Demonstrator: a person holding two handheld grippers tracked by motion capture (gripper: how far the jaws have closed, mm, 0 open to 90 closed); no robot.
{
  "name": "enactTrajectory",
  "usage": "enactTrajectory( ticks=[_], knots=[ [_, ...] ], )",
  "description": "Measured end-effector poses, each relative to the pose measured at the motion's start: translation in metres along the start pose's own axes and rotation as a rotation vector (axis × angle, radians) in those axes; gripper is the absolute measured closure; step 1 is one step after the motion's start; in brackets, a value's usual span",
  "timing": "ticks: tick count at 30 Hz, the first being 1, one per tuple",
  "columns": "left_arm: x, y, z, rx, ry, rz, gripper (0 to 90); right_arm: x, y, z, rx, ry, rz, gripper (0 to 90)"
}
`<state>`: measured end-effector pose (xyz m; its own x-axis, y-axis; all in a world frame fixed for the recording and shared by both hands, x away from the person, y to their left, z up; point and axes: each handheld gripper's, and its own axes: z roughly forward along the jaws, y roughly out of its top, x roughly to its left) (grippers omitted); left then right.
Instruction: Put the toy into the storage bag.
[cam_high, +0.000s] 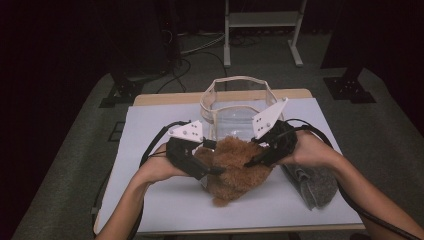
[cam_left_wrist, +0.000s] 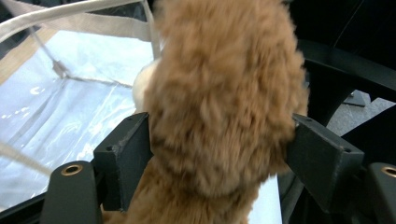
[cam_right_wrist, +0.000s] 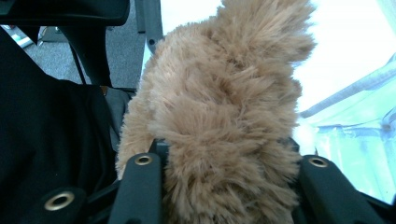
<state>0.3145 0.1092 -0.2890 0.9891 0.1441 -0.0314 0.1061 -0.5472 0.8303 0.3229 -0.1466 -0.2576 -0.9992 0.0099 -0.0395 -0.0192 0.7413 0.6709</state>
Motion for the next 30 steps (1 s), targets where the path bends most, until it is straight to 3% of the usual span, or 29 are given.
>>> enactTrajectory(
  ticks=[11,30],
  knots=[
    [-0.001,-0.02,-0.02,-0.016,0.048,-0.014,19.4,-0.009,0.012,-0.012,-0.041,0.017,0.011,60.3],
    [0.003,-0.037,-0.039,-0.033,0.082,-0.044,17.9,-0.019,0.037,-0.021,-0.025,0.042,0.0,62.5]
  ],
)
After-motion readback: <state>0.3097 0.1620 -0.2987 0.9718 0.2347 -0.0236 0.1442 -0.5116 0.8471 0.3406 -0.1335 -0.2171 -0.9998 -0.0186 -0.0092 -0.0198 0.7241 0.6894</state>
